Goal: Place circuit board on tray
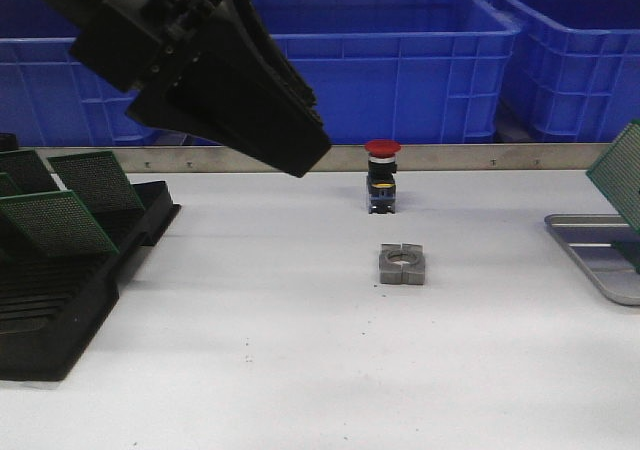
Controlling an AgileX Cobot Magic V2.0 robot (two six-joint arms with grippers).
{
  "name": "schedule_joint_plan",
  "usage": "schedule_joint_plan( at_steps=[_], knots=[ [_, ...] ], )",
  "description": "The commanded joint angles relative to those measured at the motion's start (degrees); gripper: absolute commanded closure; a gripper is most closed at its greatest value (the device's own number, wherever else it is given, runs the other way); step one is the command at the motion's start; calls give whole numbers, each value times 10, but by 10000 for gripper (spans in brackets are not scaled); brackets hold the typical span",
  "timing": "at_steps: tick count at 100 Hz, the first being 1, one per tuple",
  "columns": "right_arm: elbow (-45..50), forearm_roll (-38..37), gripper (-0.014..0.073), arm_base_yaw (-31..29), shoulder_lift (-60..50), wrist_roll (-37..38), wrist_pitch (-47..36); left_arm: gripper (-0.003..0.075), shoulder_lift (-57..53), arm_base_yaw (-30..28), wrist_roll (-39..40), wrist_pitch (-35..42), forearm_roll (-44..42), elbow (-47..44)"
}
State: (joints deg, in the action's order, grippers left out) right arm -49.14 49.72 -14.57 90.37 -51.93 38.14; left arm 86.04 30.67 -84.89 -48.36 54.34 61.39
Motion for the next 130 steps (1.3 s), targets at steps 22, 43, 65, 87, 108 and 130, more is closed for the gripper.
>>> schedule_joint_plan(
  at_steps=[22, 43, 65, 87, 108, 130],
  knots=[
    [-17, 44, 638, -13, 20, -2, -45, 214, -18, 3, 0, 3, 28, 17],
    [-17, 44, 296, -13, 21, -2, -62, 214, -18, 3, 0, 3, 29, 17],
    [-19, 37, 127, -15, 6, -4, -63, 222, -20, 3, 1, 26, 30, 17],
    [-19, 17, 321, -15, -36, -17, -37, 505, -65, -11, 94, 99, -29, 17],
    [-18, 17, 650, -4, -91, -27, -22, 737, -127, -90, 160, 85, -48, 13],
    [12, 17, 653, 49, -177, -30, -74, 737, -214, -183, 208, 126, -45, -40]
  ],
)
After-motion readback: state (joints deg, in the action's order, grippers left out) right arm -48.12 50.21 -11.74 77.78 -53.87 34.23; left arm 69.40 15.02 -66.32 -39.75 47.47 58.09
